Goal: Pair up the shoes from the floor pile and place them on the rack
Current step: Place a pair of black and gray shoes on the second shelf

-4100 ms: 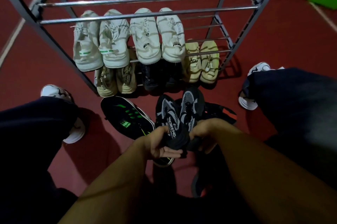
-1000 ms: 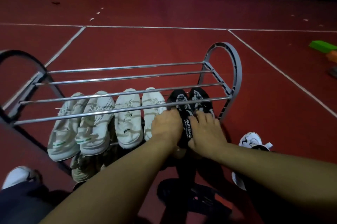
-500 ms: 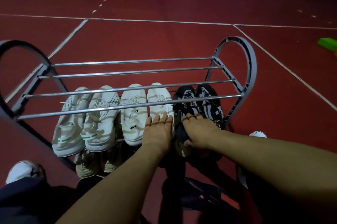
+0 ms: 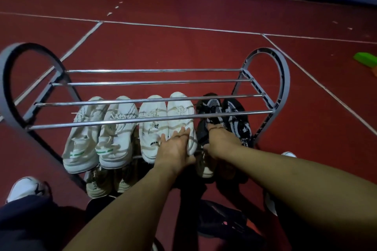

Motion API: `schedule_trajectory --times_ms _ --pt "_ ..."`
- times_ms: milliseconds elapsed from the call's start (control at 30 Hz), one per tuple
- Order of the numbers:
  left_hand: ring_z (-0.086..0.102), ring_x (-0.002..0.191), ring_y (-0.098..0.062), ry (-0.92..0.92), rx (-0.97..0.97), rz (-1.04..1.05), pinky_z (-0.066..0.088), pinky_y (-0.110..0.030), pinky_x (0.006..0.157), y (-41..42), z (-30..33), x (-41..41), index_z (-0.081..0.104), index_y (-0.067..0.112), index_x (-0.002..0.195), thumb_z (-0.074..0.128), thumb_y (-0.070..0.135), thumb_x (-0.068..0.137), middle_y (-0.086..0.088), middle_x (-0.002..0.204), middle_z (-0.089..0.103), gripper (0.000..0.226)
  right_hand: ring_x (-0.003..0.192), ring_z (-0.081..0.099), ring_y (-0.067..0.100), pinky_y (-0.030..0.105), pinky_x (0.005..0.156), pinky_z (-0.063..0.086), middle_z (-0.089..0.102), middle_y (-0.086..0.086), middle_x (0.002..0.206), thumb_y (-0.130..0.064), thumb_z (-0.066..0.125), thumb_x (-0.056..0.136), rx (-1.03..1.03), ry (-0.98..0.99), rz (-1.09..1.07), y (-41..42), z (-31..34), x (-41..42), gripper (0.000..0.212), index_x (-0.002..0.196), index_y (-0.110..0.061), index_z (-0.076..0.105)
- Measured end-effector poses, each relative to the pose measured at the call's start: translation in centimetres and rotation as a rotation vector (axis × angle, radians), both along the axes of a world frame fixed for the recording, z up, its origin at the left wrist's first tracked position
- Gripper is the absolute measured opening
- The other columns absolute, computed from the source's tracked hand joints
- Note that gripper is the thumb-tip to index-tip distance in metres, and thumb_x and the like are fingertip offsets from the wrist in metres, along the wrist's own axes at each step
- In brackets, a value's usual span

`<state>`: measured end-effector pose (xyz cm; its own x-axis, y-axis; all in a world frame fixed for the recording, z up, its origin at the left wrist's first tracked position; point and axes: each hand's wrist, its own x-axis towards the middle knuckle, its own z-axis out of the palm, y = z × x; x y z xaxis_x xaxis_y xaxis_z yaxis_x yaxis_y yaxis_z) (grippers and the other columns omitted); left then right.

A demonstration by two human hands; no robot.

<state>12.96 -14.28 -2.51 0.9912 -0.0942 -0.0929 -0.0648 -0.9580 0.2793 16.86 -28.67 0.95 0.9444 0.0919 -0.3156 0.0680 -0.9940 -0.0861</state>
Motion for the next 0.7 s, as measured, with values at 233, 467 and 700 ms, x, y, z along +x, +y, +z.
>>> schedule_trajectory --times_ms 233,467,700 --pt "0.015 0.15 -0.025 0.041 0.143 0.019 0.005 -0.067 0.114 -1.9 -1.0 0.1 0.018 0.024 0.154 0.04 0.033 0.1 0.0 0.163 0.019 0.058 0.124 0.044 0.04 0.045 0.09 0.047 0.031 0.011 0.14 -0.019 0.056 0.092 -0.237 -0.001 0.133 1.6 -0.7 -0.2 0.06 0.146 -0.01 0.032" --pt "0.006 0.152 -0.026 0.024 0.146 0.007 0.006 -0.068 0.113 -2.0 -1.2 -0.3 0.01 0.02 0.155 0.046 0.033 0.097 0.0 0.165 0.006 0.07 0.129 0.042 0.036 0.046 0.098 0.046 0.036 0.01 0.141 -0.018 0.059 0.091 -0.182 0.015 0.218 -0.7 0.2 0.5 0.057 0.144 -0.016 0.037" --pt "0.007 0.152 -0.023 0.056 0.091 0.02 0.003 -0.066 0.115 -2.1 -0.6 -0.2 0.014 0.021 0.155 0.053 0.032 0.091 0.002 0.164 0.01 0.075 0.146 0.006 0.043 0.055 0.117 0.018 -0.009 0.017 0.162 -0.033 0.074 0.08 -0.405 0.045 0.048 -3.4 1.7 -0.3 0.116 0.155 -0.015 -0.012"
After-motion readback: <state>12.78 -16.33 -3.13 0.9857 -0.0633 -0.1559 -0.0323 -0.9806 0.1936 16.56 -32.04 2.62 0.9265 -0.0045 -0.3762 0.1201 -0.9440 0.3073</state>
